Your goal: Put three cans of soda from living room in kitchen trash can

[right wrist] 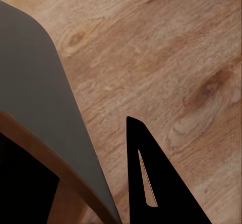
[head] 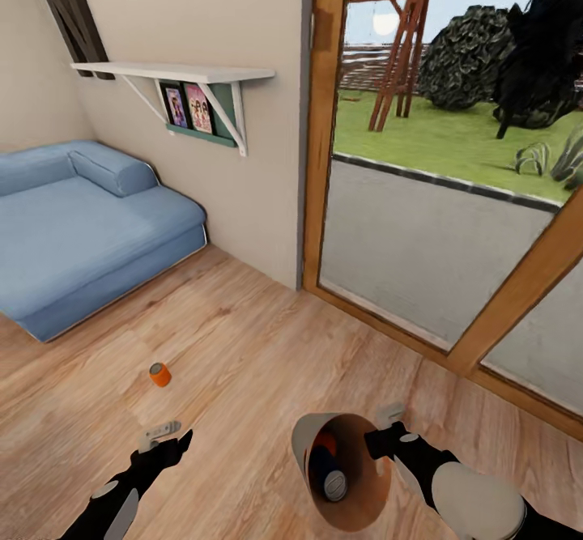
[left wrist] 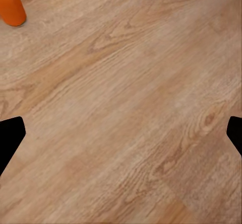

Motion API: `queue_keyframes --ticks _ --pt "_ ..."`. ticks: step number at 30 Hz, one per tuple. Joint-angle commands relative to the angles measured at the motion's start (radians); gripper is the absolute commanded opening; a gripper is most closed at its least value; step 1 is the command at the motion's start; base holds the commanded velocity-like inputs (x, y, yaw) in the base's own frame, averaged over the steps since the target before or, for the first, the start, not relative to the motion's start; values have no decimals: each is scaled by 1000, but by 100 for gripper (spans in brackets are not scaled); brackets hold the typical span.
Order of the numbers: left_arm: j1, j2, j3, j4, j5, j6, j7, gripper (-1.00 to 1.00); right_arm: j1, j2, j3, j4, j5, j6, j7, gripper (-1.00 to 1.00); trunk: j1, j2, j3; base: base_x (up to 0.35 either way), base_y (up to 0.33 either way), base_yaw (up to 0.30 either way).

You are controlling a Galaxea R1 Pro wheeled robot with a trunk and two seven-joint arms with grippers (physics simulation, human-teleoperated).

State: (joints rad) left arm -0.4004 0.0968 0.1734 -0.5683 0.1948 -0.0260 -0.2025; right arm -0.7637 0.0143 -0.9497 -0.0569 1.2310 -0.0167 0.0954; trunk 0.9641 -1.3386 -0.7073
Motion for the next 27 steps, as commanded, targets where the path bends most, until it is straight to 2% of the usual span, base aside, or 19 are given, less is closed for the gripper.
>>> queue_keyframes --ticks 1,8,21,24,26,27 --pt "0 0 0 1 0 0 0 100 0 0 -12 1 -4 0 6 -100 0 0 1 198 -125 253" --pt "0 0 0 4 0 1 0 100 0 0 -12 1 -4 0 6 -100 0 0 5 240 -25 252" --pt "0 0 0 6 -3 6 -1 100 0 0 -12 0 -4 0 6 -100 0 0 12 280 161 221" --pt "0 0 0 12 -3 23 -1 100 0 0 -12 0 -4 0 6 -100 0 0 12 278 173 33" --pt "-1 1 3 19 -2 69 0 100 0 0 -11 0 -4 0 6 -100 0 0 13 278 171 15" --pt "-4 3 4 21 0 122 -1 100 0 0 -11 0 -4 0 6 -100 0 0 13 278 170 9"
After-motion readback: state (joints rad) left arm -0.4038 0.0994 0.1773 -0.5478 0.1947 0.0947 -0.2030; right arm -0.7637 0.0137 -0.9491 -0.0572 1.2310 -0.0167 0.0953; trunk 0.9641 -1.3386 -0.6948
